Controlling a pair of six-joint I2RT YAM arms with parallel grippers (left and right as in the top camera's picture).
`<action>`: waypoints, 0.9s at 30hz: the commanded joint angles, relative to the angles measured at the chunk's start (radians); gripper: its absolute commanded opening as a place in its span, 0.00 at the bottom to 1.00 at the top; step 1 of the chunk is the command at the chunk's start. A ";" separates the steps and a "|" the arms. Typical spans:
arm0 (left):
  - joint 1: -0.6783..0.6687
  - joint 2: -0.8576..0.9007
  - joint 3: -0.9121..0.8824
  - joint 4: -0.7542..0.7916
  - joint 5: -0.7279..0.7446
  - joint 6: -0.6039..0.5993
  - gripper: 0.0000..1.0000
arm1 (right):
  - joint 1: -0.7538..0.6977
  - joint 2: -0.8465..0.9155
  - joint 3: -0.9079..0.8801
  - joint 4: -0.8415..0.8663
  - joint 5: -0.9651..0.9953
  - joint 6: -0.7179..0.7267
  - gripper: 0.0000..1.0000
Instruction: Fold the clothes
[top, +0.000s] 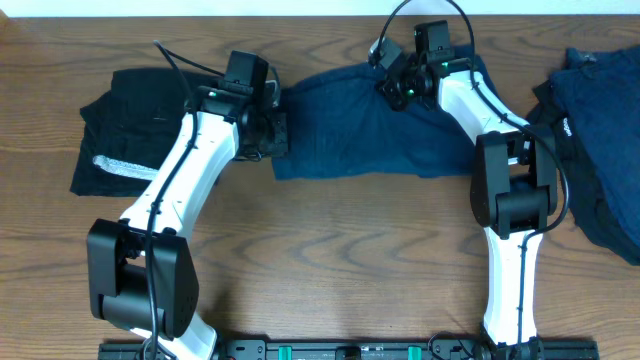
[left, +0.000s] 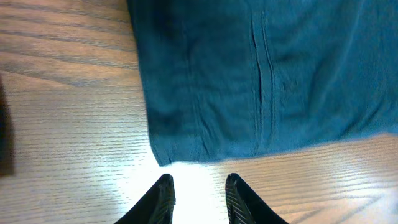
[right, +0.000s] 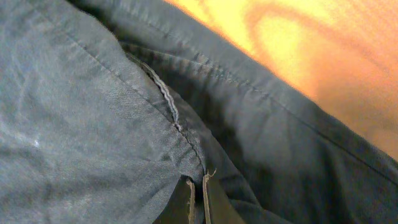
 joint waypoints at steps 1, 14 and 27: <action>-0.033 -0.005 0.001 0.008 0.013 0.035 0.30 | 0.013 -0.007 0.013 0.044 0.006 0.085 0.01; -0.212 0.185 -0.005 0.381 0.169 -0.109 0.06 | 0.027 -0.007 0.013 0.051 0.045 0.119 0.01; -0.326 0.204 -0.005 0.529 0.190 -0.101 0.06 | 0.032 0.027 0.013 0.135 0.144 0.188 0.01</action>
